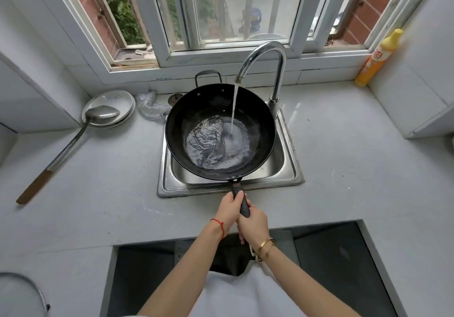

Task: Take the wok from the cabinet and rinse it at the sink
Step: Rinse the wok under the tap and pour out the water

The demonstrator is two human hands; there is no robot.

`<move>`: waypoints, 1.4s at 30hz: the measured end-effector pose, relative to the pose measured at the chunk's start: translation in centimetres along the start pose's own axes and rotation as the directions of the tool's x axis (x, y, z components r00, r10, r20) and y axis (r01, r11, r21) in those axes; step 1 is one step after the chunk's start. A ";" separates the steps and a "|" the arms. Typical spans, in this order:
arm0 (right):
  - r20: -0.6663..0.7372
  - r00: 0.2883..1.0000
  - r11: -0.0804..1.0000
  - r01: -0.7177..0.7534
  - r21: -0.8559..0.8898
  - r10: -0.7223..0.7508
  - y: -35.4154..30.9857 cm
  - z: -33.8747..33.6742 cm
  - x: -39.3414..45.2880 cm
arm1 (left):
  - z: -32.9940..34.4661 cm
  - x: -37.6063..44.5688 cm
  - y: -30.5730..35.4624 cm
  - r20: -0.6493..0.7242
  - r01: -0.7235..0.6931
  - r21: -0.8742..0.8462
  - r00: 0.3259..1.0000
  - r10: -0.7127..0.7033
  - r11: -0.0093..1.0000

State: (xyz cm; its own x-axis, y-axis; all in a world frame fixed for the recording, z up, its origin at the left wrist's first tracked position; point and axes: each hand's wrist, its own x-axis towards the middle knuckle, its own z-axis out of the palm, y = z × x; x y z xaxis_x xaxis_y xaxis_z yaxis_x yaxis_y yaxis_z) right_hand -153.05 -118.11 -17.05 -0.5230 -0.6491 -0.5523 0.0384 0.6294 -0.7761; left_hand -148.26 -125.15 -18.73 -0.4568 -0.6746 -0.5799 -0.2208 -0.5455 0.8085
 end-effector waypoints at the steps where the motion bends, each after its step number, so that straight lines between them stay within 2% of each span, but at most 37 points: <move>1: 0.021 1.000 0.999 -0.012 0.031 0.011 0.1 -0.1 0.1 | 0.1 0.1 -0.1 -0.021 -0.012 0.032 1.000 0.012 0.999; 5: 0.084 0.995 0.992 -0.056 0.115 0.046 0.0 -0.6 0.1 | 0.0 0.1 -0.2 -0.099 -0.032 0.106 0.994 0.042 0.994; 9: 0.121 0.991 0.991 -0.062 0.116 0.048 -0.6 -1.0 -0.1 | -0.1 0.0 -0.3 -0.133 -0.054 0.145 0.988 0.073 0.988; 18: 0.090 0.996 0.996 -0.033 0.087 0.025 -2.2 -1.4 -1.5 | 0.0 -1.8 1.3 -0.082 -0.058 -0.004 0.995 0.058 0.998; 23: 0.070 0.997 0.997 -0.040 0.060 0.036 -2.4 -1.3 -1.9 | -0.2 -2.0 1.1 -0.069 -0.043 -0.031 0.997 0.041 0.999; 30: 0.029 0.998 0.989 0.059 -0.136 -0.055 -1.8 -1.4 -2.1 | -0.1 -2.2 0.7 0.024 0.026 -0.194 0.999 -0.021 0.981; 36: 0.026 0.997 0.980 0.075 -0.182 -0.072 -0.7 -1.7 -1.9 | 0.2 -2.1 0.1 0.052 0.049 -0.192 0.998 -0.040 0.980; 42: 0.057 0.996 0.991 0.079 -0.111 -0.073 -0.2 -1.7 -1.6 | 0.0 -2.0 -0.2 0.015 0.010 -0.138 1.000 -0.008 0.990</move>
State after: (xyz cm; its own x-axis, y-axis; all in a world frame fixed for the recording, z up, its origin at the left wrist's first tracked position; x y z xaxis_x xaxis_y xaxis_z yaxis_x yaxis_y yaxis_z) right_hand -153.70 -116.46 -15.48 -0.4752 -0.7164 -0.5108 -0.0976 0.6199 -0.7786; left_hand -147.34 -123.73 -17.75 -0.4679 -0.6628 -0.5847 -0.1046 -0.6153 0.7813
